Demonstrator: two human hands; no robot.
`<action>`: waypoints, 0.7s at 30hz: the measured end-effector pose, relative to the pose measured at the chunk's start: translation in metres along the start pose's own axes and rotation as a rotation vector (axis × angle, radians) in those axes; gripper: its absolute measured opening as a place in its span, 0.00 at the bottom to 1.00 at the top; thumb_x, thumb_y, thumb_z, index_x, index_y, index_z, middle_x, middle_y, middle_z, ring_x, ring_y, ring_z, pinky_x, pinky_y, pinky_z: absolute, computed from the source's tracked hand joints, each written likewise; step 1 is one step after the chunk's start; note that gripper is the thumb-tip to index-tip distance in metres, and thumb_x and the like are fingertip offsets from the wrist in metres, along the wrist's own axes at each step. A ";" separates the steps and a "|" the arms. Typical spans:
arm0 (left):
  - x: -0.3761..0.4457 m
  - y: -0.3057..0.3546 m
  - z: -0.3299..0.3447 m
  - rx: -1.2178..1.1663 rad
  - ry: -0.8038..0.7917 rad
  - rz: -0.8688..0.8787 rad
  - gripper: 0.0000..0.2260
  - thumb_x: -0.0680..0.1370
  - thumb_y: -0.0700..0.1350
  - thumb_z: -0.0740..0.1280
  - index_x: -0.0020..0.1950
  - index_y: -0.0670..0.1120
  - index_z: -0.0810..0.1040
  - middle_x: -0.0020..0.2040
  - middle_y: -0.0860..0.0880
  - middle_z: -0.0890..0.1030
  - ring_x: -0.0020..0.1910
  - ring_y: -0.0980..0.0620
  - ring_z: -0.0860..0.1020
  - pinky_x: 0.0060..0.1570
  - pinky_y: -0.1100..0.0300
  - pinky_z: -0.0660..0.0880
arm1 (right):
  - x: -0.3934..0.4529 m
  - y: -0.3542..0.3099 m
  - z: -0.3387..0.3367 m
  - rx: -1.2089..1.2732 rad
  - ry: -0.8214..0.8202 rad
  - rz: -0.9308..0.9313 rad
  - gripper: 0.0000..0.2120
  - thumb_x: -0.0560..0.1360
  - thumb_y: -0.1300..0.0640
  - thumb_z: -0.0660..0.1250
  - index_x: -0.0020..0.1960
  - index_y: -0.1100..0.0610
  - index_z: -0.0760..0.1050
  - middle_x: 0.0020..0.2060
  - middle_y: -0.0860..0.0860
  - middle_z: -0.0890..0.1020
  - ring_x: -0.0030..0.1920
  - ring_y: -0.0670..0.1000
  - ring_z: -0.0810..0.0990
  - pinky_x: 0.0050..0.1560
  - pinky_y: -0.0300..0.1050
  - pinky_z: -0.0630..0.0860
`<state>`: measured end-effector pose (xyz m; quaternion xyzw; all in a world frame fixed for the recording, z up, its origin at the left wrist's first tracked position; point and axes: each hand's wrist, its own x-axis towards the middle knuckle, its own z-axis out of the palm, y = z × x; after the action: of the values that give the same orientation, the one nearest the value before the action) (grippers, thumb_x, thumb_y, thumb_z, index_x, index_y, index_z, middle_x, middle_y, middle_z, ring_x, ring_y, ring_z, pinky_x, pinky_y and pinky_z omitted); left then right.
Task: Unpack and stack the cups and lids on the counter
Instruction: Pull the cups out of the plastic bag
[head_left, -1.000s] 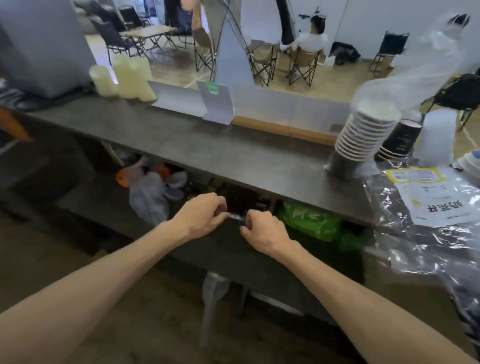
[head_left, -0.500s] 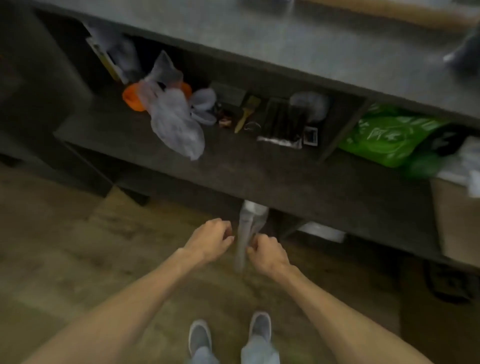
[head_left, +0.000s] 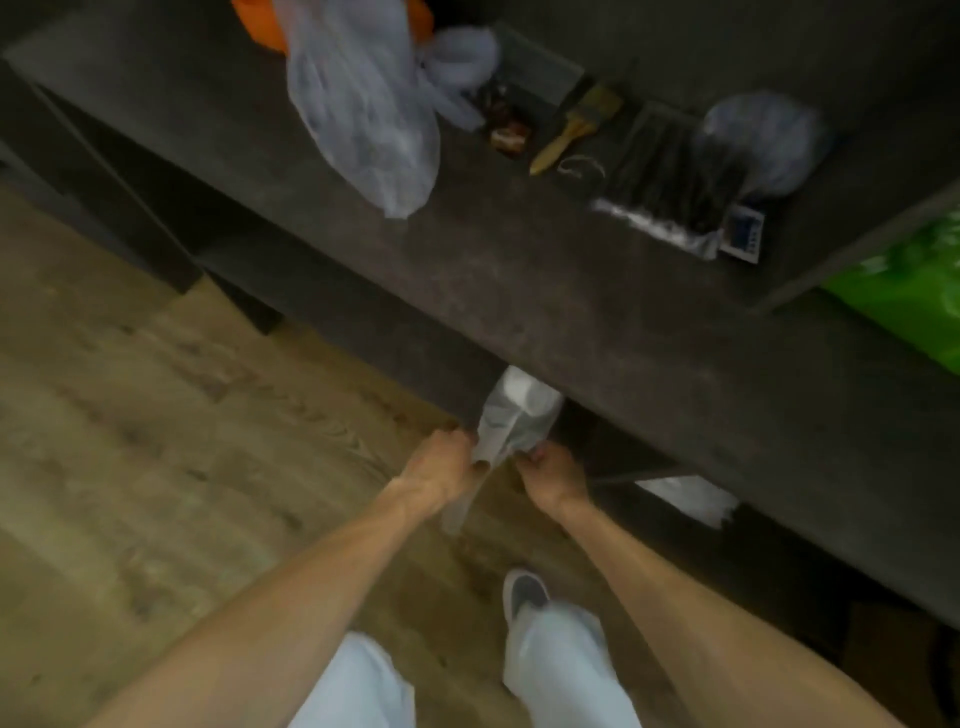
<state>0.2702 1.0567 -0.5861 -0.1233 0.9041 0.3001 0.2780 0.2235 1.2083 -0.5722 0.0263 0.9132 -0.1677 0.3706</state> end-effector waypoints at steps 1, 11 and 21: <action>0.015 -0.003 0.012 -0.012 0.029 0.012 0.18 0.79 0.55 0.66 0.64 0.47 0.76 0.62 0.44 0.80 0.60 0.43 0.79 0.57 0.48 0.78 | 0.015 0.001 0.005 0.032 0.002 -0.003 0.17 0.83 0.46 0.60 0.60 0.57 0.79 0.58 0.55 0.82 0.61 0.56 0.80 0.62 0.51 0.75; 0.141 -0.013 0.114 -0.475 0.198 -0.003 0.52 0.73 0.55 0.75 0.82 0.44 0.41 0.80 0.40 0.57 0.77 0.39 0.62 0.72 0.51 0.64 | 0.132 0.041 0.064 0.439 0.290 0.170 0.41 0.78 0.46 0.71 0.82 0.57 0.53 0.76 0.60 0.67 0.73 0.61 0.70 0.68 0.50 0.69; 0.090 -0.005 0.110 -0.471 0.214 0.154 0.16 0.79 0.42 0.66 0.67 0.40 0.76 0.62 0.39 0.80 0.64 0.40 0.78 0.62 0.48 0.76 | 0.120 0.046 0.056 1.093 0.008 0.166 0.27 0.71 0.41 0.77 0.61 0.57 0.75 0.59 0.61 0.82 0.49 0.56 0.83 0.47 0.52 0.83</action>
<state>0.2462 1.1155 -0.7135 -0.1463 0.8403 0.5078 0.1208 0.1817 1.2238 -0.7053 0.2874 0.6895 -0.5873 0.3117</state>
